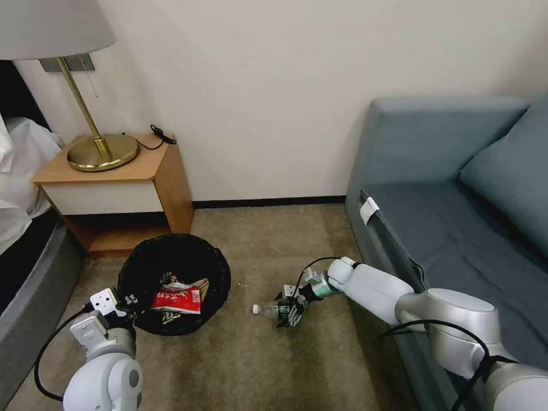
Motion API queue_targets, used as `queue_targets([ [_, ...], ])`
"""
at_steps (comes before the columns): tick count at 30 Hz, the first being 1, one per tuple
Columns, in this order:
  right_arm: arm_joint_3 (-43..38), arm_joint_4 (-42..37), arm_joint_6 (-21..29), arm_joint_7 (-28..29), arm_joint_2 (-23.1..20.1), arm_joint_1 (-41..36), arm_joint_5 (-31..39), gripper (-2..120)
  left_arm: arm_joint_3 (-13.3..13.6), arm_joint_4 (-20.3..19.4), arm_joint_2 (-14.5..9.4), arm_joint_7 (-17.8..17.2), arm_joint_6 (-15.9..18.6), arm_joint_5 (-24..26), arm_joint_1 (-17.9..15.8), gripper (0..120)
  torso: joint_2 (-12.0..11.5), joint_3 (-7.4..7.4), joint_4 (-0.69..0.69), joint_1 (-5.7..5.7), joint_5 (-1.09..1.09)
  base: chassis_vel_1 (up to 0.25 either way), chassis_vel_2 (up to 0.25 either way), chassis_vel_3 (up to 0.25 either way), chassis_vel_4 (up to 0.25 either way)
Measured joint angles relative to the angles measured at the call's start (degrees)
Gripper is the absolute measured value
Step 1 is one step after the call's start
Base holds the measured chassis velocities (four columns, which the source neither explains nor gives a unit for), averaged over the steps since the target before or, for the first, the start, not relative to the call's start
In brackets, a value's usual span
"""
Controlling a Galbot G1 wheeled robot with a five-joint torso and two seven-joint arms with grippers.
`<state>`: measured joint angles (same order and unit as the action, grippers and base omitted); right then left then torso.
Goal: Pick up the trash bin, then pick up the garbage on the floor and place it into the trash bin.
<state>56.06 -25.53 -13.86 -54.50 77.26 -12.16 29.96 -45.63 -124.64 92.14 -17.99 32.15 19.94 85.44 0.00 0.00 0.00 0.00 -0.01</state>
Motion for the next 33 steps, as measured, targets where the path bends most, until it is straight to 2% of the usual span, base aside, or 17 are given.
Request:
queue_targets([
  [10, -2.3, 4.0, -0.2, 0.8, 1.6, -1.7, -2.0, 100, 0.1, 0.8, 0.0, 0.1, -0.3, 0.1, -0.1, 2, 0.0, 0.0, 0.0, 0.0, 0.01, 0.0, 0.0, 0.0, 0.0],
  [28, -3.4, 5.4, -0.6, 3.2, 2.3, -3.7, -3.0, 96, 0.4, 1.3, 0.0, 0.2, -0.7, 0.1, -0.3, 2, 0.0, 0.0, 0.0, 0.0, 0.01, 0.0, 0.0, 0.0, 0.0],
  [29, -3.5, 5.4, -0.6, 3.5, 2.4, -4.1, -3.2, 90, 0.4, 1.4, 0.0, 0.2, -0.7, 0.1, -0.3, 2, 0.0, 0.0, 0.0, 0.0, 0.01, 0.0, 0.0, 0.0, 0.0],
  [32, -3.6, 5.4, -0.8, 3.7, 2.4, -4.5, -3.3, 85, 0.5, 1.5, 0.0, 0.2, -0.8, 0.1, -0.3, 2, 0.0, 0.0, 0.0, 0.0, 0.01, 0.0, 0.0, 0.0, 0.0],
  [33, -3.7, 5.5, -0.8, 3.8, 2.4, -4.7, -3.5, 79, 0.5, 1.5, 0.0, 0.2, -0.8, 0.1, -0.3, 2, 0.0, 0.0, 0.0, 0.0, 0.01, 0.0, 0.0, 0.0, 0.0],
])
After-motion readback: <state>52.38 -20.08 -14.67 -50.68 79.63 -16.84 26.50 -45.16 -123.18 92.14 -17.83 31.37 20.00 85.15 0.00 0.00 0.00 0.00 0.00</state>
